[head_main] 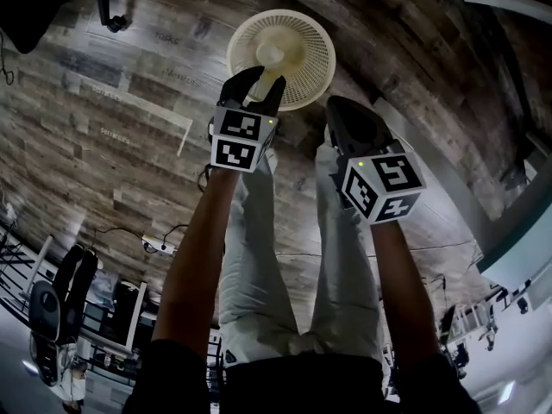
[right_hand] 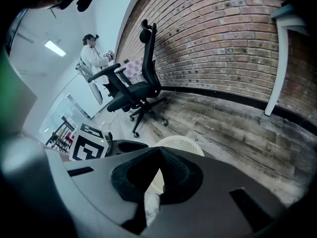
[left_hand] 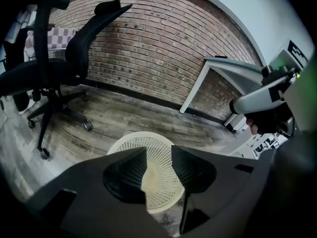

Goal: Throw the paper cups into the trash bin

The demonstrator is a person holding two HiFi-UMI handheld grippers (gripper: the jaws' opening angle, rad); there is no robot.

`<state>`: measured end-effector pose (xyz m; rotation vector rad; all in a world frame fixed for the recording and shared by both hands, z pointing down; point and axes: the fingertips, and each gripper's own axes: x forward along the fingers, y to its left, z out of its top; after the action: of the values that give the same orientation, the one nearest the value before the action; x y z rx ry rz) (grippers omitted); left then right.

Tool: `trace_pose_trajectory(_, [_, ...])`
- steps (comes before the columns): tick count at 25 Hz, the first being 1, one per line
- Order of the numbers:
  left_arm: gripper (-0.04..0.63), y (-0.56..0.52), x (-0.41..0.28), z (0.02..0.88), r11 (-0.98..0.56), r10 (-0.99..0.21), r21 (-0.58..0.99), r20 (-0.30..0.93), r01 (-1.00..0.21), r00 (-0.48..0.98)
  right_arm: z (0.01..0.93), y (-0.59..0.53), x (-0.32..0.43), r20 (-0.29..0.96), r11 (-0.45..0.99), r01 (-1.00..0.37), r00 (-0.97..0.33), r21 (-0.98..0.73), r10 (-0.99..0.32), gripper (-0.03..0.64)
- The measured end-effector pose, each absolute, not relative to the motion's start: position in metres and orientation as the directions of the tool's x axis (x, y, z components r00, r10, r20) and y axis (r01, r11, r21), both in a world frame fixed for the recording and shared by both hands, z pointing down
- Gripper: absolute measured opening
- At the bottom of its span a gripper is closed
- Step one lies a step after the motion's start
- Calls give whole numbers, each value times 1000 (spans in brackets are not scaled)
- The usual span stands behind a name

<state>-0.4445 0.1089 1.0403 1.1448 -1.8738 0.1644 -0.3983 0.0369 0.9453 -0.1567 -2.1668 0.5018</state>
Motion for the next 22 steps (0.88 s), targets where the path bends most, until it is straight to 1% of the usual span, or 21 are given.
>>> trace_pose_trajectory(7, [142, 113, -446, 1018, 563, -652, 316, 738, -764, -174, 932, 32, -402, 733, 911, -55, -615, -408, 291, -6])
trace_pose_trajectory(12, [95, 114, -444, 1001, 573, -647, 310, 739, -758, -187, 918, 24, -405, 727, 915, -40, -621, -402, 292, -6])
trace_pose_trajectory(14, [63, 112, -440, 996, 575, -644, 307, 741, -759, -189, 912, 19, -404, 725, 916, -37, -624, -400, 291, -6])
trace_pose_trajectory(22, [23, 106, -430, 967, 585, -638, 295, 743, -755, -203, 886, 11, -399, 717, 918, -15, -631, -395, 298, -6])
